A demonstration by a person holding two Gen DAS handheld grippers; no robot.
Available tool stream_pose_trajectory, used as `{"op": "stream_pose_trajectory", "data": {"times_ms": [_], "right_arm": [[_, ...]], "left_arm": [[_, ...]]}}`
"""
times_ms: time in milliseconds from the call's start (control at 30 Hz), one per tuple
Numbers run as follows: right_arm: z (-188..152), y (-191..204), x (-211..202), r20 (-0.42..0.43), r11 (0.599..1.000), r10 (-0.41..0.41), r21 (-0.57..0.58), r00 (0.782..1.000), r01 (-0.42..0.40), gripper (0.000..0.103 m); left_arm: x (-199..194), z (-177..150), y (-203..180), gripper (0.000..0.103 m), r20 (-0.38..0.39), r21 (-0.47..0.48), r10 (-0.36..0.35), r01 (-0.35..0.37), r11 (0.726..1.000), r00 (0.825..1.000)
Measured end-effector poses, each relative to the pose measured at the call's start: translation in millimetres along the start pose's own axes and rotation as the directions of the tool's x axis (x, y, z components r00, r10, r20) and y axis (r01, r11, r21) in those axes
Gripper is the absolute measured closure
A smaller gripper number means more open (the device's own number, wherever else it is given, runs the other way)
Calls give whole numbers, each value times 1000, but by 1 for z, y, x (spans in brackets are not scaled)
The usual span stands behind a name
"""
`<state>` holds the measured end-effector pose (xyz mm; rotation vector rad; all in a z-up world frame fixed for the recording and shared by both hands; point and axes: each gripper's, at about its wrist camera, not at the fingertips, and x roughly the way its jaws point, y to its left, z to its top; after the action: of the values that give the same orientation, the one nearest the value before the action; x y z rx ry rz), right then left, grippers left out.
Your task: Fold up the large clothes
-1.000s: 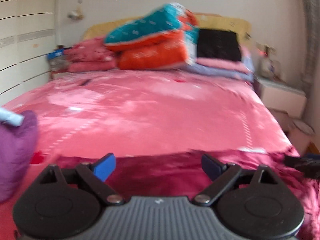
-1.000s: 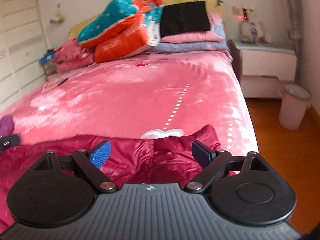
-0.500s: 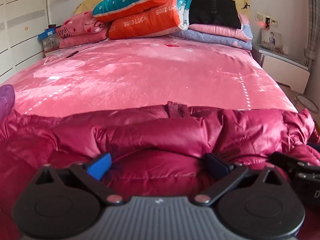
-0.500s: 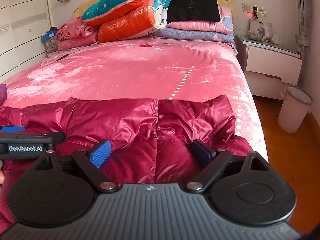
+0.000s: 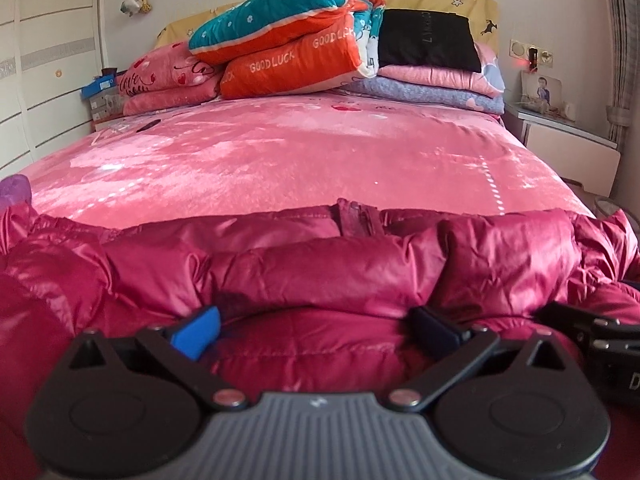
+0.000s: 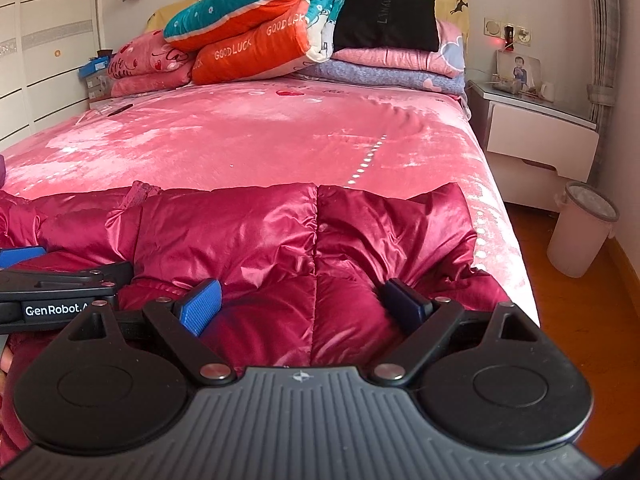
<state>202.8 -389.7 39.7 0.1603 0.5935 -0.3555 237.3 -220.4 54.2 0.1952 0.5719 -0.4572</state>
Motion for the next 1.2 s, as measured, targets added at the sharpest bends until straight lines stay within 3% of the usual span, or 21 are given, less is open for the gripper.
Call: {"op": "stream_pose_trajectory", "data": {"times_ms": [300,667,967,1200], "right_arm": [[3,-10,-14,4,998,54,25,999,-54,0],[5,-28,-75,29,996,89,-2,996,-89,0],[-15,-42,-137,18,992,111,56,994,-112,0],[-38,-50,-173,-24,994,84,71,996,-82,0]], "left_arm": [[-26,6,0,0,-1,36,22,-22,999,1000],[-90,1,19,0,23,111,52,-54,992,998],[-151,-14,46,0,35,113,66,-70,991,997],[-198,-31,73,0,39,127,92,-96,987,995]]}}
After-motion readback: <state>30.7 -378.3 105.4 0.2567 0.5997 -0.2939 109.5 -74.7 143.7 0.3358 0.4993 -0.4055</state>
